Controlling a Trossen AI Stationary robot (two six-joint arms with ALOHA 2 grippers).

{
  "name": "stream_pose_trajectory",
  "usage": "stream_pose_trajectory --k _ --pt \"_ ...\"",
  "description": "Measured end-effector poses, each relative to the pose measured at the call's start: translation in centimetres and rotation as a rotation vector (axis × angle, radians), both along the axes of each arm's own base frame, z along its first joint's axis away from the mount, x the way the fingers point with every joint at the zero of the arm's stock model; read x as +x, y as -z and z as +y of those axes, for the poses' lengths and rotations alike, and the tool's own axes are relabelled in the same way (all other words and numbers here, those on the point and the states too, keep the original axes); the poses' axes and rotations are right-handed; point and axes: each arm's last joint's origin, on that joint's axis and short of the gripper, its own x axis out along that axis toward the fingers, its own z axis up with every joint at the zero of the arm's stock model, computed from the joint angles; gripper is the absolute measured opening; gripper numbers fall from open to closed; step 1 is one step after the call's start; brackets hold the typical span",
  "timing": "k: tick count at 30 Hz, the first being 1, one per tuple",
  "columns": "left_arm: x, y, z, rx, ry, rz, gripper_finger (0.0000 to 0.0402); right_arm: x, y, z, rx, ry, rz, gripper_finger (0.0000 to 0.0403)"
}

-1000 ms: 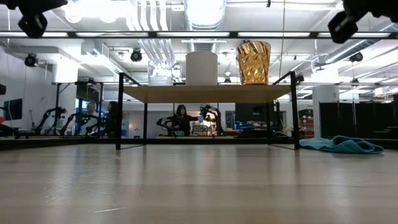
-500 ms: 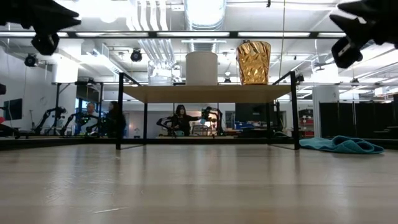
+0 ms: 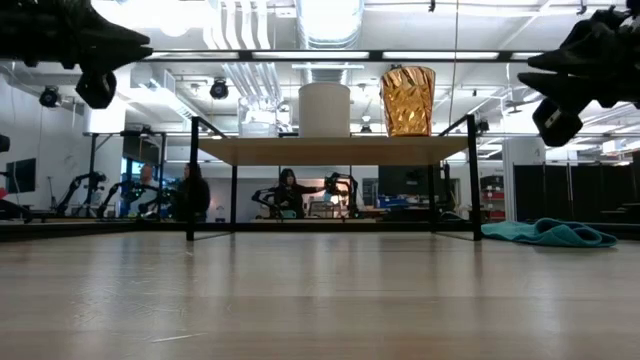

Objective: Stack small to large cups/mugs on shelf
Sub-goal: Return to Home Position

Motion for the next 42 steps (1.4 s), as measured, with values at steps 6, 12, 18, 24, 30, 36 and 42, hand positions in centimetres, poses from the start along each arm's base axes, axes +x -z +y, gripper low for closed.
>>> stream_pose_trajectory --k 6,12,18,24,30,36,42 --pt "0.8 1.7 0.2 -0.023 0.026 0.004 0.0059 0.0 0.1 -0.1 -0.044 0.038 0.007 0.0077" --pt "1.8 3.3 0.3 -0.023 0.081 -0.081 0.0059 0.0 0.1 -0.1 -0.047 0.038 0.007 0.0077" --pt "2.4 5.3 0.4 -0.069 0.117 -0.067 0.0059 0.0 0.1 -0.1 -0.048 0.037 0.006 0.0077" --pt "2.7 6.8 0.5 -0.070 0.113 -0.025 0.0059 0.0 0.1 -0.1 -0.050 0.037 0.006 0.0077" --pt "2.9 7.4 0.7 -0.022 0.066 0.029 0.0059 0.0 0.1 -0.1 -0.050 0.036 0.006 0.0077" --pt "3.2 8.0 0.8 -0.050 0.053 0.092 0.0059 0.0 0.1 -0.1 -0.050 0.036 0.006 0.0077" --pt "3.5 8.4 0.9 -0.112 0.051 0.127 0.0059 0.0 0.1 -0.1 -0.050 0.036 0.006 0.0077"
